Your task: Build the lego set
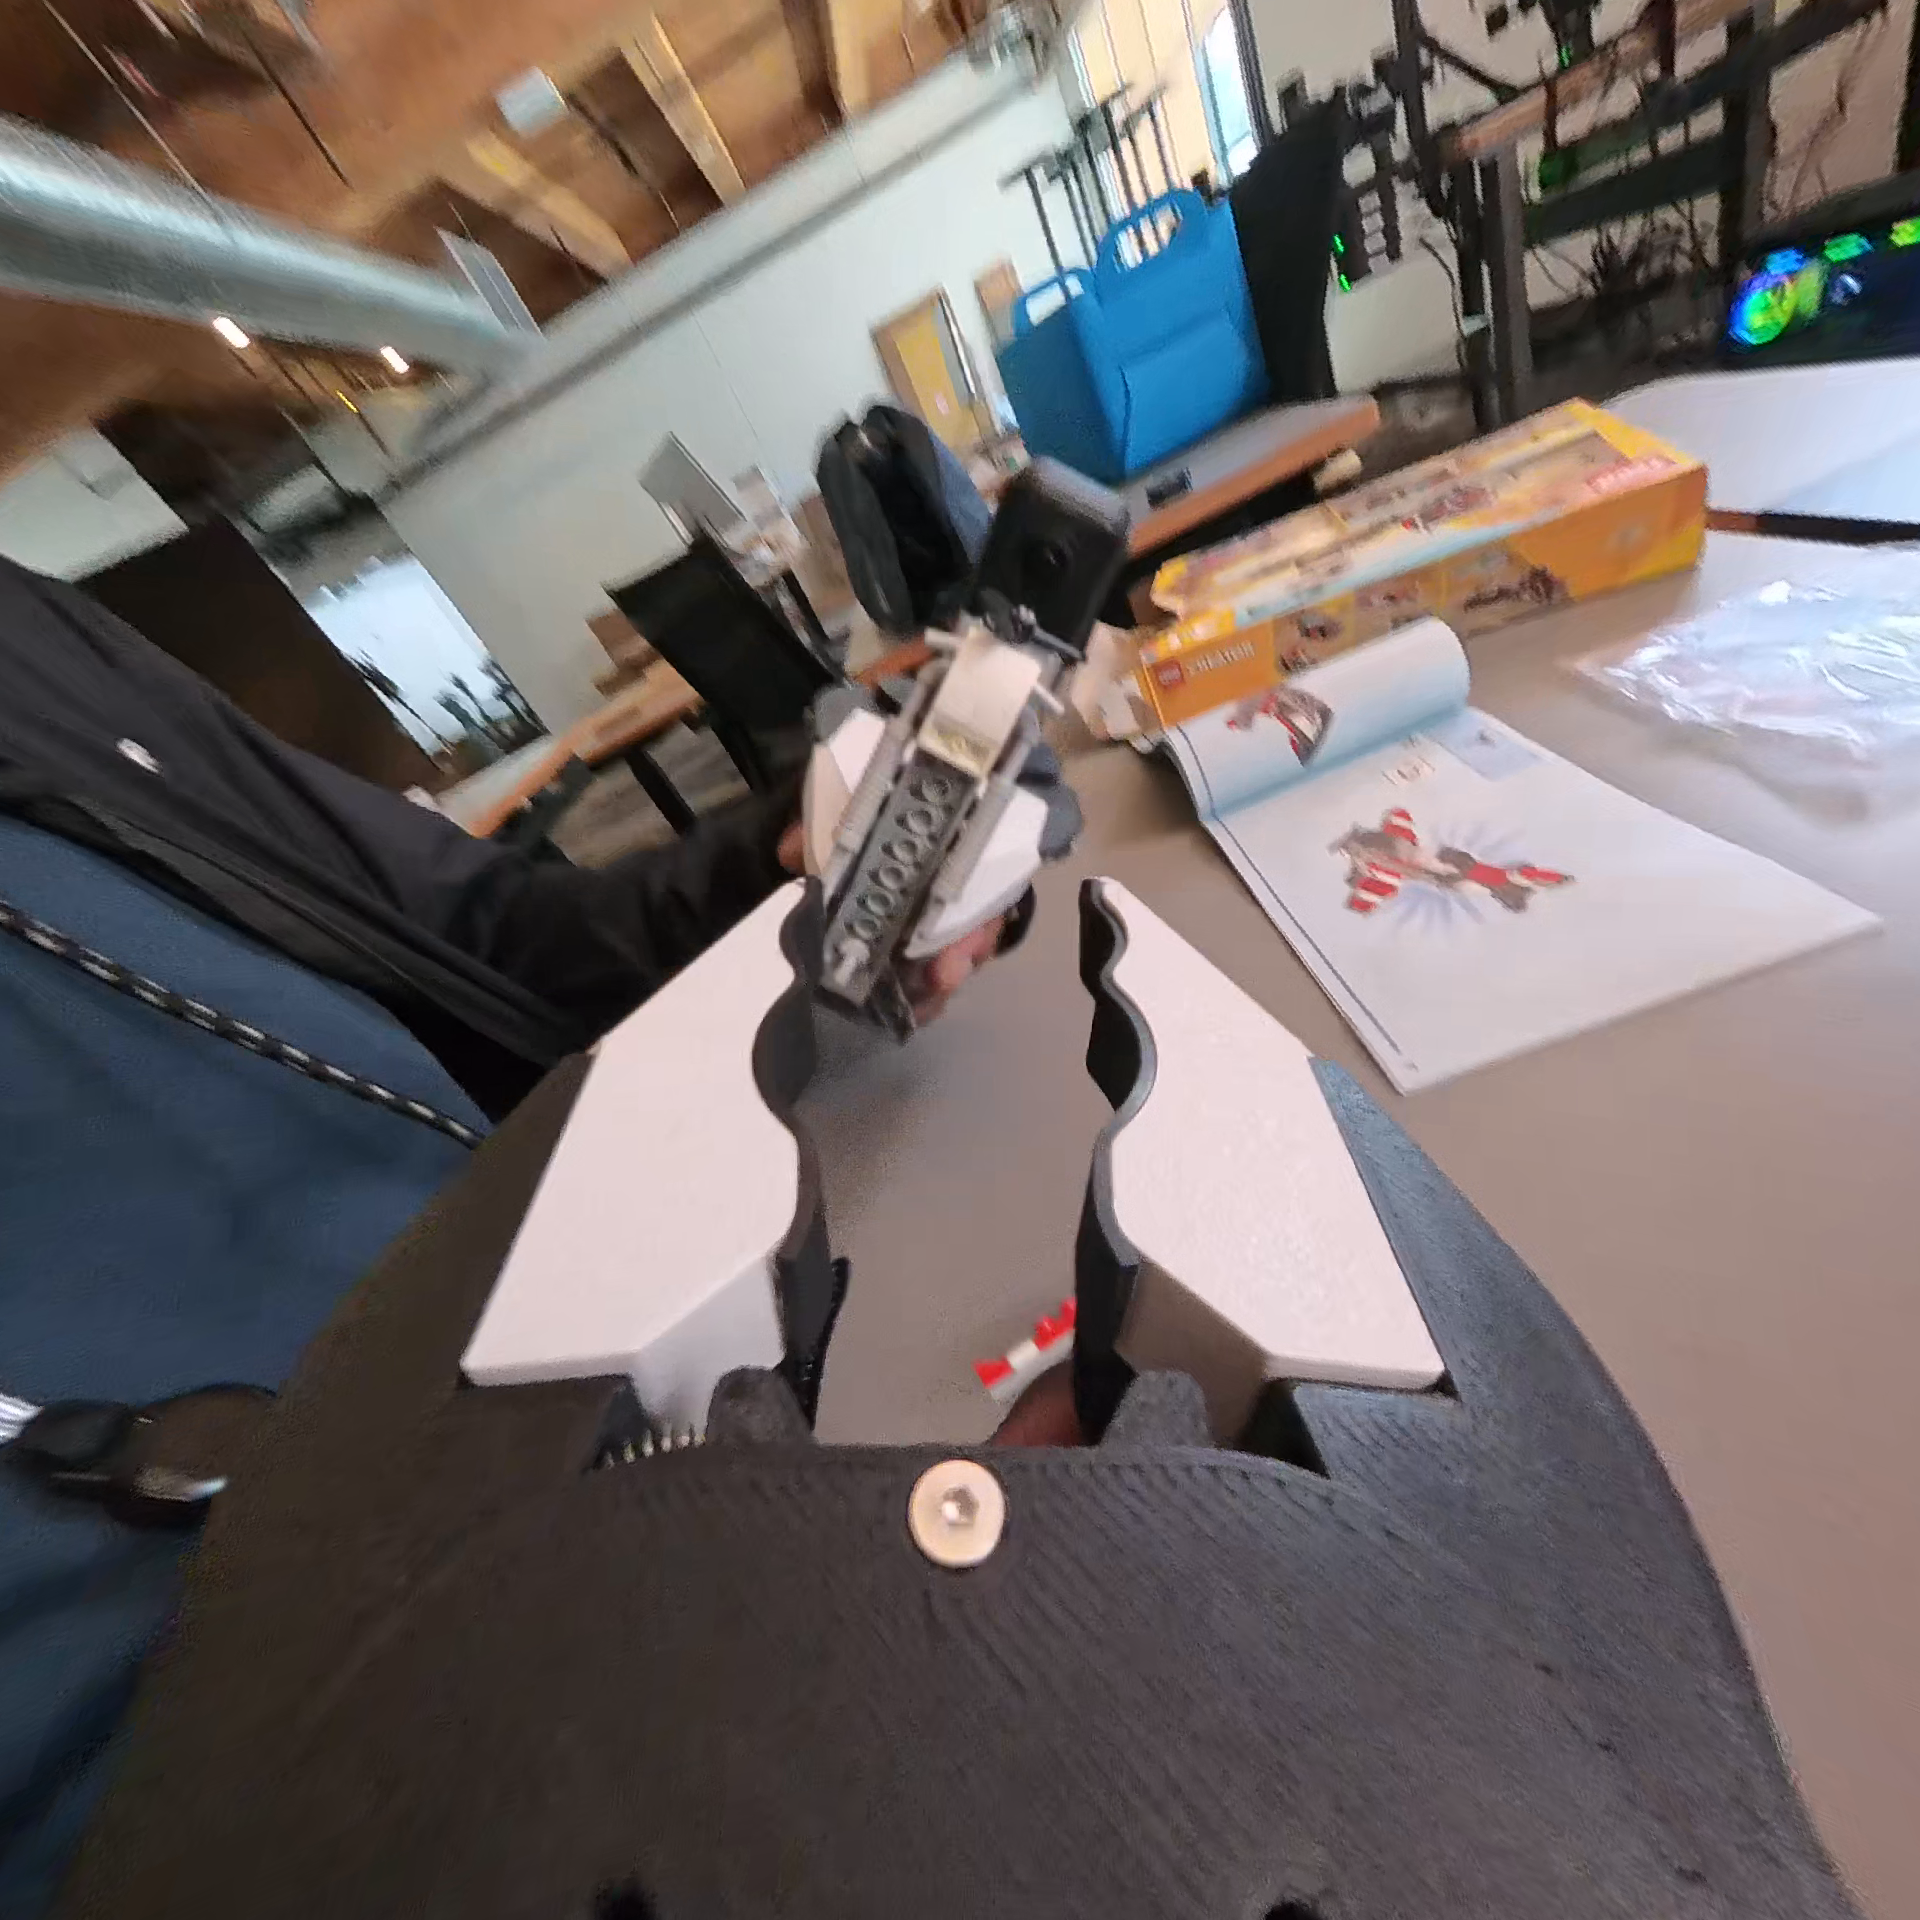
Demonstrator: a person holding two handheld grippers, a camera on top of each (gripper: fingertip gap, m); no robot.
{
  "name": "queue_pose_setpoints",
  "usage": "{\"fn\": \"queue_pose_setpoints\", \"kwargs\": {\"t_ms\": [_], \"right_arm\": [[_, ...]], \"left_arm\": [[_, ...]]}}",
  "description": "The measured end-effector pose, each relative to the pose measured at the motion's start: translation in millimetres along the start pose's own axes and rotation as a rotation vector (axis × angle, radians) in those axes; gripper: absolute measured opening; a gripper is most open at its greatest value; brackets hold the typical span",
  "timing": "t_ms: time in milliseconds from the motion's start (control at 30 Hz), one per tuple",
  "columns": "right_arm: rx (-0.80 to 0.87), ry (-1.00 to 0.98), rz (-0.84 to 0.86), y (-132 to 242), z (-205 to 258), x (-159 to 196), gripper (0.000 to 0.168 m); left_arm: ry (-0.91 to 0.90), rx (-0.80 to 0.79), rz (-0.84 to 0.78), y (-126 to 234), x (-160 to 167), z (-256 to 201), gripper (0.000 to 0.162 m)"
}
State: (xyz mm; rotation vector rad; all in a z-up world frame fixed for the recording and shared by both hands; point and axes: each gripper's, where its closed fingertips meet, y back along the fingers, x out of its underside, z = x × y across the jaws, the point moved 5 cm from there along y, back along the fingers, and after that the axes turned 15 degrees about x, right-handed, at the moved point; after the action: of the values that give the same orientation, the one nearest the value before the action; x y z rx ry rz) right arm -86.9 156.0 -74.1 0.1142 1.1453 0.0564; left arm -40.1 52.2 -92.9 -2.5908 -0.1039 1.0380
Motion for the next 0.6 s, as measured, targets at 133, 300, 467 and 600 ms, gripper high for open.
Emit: {"fn": "queue_pose_setpoints", "kwargs": {"t_ms": [133,300,467,600], "right_arm": [[-0.134,-0.113,-0.063,2.4,8.5,-6.2,0.05],[-0.304,-0.229,-0.094,3.4,17.9,-6.4,0.051],[-0.435,-0.274,-0.093,3.0,29.1,-4.1,0.042],[-0.473,-0.294,-0.137,4.6,28.9,-6.3,0.029]], "left_arm": [[0.006,0.13,-0.018,-15.5,2.5,-8.1,0.015],[0.026,0.252,-0.005,-37.6,10.6,-14.2,0.015],[0.046,0.292,0.012,-49.8,16.8,-14.8,0.015],[0.063,0.266,0.003,-52.2,17.4,-10.5,0.018]]}}
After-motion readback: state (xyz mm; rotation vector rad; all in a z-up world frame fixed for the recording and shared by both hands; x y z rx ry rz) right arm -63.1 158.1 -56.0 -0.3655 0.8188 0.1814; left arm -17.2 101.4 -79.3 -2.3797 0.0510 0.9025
